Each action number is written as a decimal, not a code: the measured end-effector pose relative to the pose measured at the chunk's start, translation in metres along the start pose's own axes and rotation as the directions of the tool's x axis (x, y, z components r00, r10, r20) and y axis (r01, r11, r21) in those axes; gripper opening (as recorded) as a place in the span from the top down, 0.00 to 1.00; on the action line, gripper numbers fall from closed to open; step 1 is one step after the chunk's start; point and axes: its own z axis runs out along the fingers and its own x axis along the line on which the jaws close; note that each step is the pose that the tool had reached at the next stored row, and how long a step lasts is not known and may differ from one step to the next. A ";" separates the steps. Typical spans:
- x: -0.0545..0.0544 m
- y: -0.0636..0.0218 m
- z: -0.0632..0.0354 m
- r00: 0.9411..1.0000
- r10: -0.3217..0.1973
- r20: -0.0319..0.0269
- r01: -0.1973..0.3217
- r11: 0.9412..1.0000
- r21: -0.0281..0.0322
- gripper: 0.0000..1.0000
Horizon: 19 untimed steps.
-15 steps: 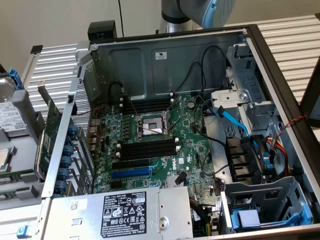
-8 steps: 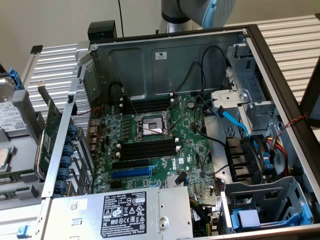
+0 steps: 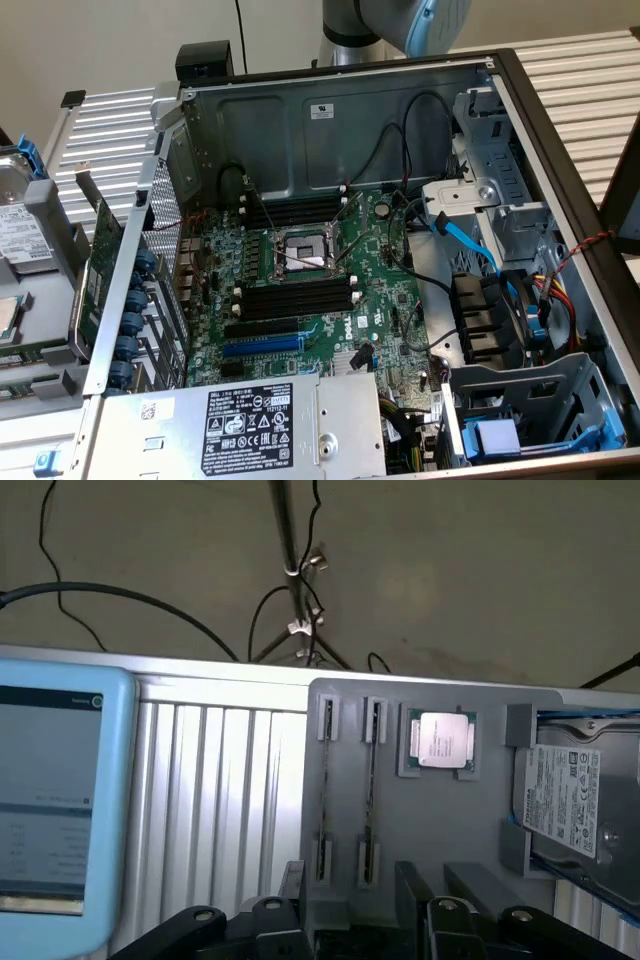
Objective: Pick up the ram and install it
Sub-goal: 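Pick up the ram and move it above insertion slot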
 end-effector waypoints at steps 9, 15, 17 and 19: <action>0.003 -0.0011 0.0162 1.000 0.000 0.000 0.000 1.000 0.000 0.52; 0.003 -0.0042 0.0272 1.000 0.000 0.000 0.000 1.000 0.000 0.52; 0.003 -0.0043 0.0308 1.000 0.000 0.000 0.000 1.000 0.000 0.52; 0.003 -0.0044 0.0345 1.000 0.000 0.000 0.000 1.000 0.000 0.52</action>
